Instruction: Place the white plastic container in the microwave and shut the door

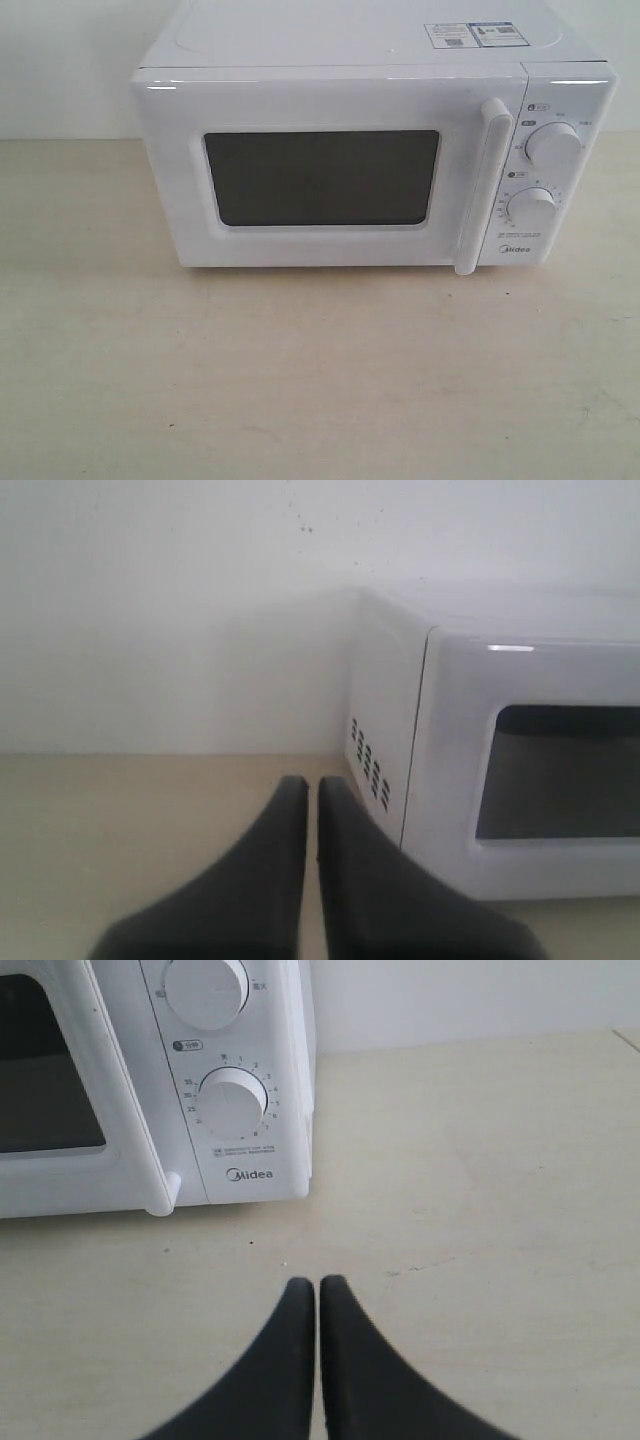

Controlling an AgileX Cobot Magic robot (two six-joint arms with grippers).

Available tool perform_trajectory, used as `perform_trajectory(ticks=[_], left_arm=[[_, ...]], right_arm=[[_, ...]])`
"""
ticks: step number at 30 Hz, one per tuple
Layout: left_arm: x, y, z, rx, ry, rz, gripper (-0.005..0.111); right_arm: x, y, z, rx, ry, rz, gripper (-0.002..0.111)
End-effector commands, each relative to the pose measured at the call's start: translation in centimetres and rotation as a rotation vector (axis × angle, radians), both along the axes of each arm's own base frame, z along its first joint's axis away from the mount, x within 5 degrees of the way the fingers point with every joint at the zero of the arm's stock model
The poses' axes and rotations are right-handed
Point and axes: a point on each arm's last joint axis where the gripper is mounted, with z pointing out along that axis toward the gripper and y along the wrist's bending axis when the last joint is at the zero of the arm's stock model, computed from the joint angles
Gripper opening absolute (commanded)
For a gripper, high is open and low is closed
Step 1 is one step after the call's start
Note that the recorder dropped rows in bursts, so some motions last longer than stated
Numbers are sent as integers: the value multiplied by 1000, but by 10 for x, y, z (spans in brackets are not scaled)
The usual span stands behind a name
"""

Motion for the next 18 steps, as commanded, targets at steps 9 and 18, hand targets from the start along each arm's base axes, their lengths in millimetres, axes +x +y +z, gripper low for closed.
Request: perform_trajectory(ticks=[9,18], left_arm=[[2,2,-19,-1,81,48,4],[2,2,-19,-1,81,48,4]], right_arm=[[0,0,0,-3,-13,-2,0],[0,0,0,-3,-13,-2,0]])
